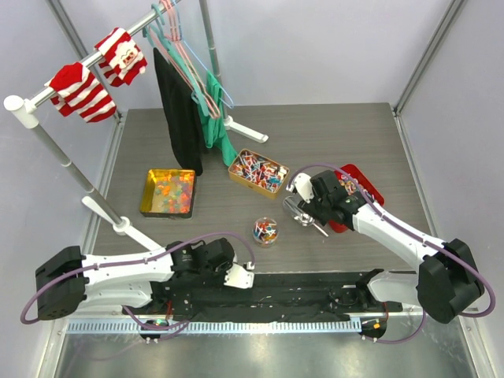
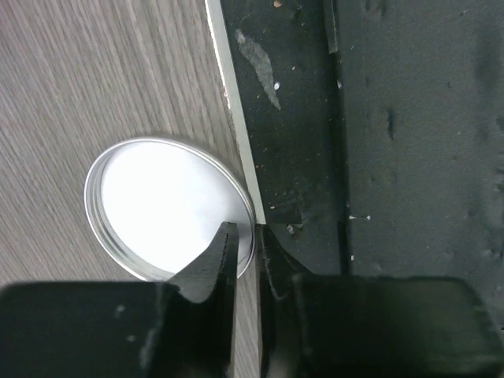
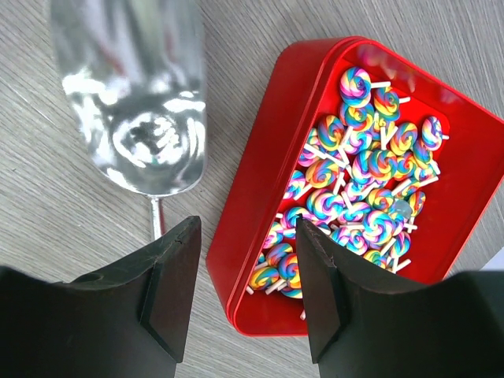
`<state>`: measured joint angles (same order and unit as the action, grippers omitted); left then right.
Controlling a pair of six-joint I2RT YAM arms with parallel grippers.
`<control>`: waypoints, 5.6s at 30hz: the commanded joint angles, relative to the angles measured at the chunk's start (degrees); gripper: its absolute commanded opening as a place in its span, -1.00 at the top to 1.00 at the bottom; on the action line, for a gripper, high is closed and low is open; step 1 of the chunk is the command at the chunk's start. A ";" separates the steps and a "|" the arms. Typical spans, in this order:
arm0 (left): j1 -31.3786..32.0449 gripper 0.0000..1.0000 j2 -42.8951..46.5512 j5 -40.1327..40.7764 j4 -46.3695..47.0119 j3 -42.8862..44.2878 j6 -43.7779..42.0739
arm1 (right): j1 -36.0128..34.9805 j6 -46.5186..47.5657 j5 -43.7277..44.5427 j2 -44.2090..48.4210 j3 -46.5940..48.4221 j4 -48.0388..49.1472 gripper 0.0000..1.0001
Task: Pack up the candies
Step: Pick up the bottle lid at the center of the board, then close the bottle lid on the packing bottle.
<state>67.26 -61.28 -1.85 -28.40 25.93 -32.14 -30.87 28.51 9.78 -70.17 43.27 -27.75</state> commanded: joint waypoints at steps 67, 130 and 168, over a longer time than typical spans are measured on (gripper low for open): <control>-25.16 1.00 -12.89 -51.99 0.27 57.56 29.84 | 6.18 3.56 0.33 7.32 16.85 -5.39 -0.52; -36.24 0.99 -47.36 -62.93 117.00 55.54 146.49 | 7.14 8.67 -40.45 8.47 30.03 5.60 -0.95; -37.99 -0.31 -51.31 -65.04 115.41 58.44 144.03 | 7.23 8.93 -44.06 10.32 28.11 1.82 -0.18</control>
<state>30.65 -112.29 -65.95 76.44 81.73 113.10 -23.40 37.41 -33.36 -61.39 72.58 -29.95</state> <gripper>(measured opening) 0.591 0.829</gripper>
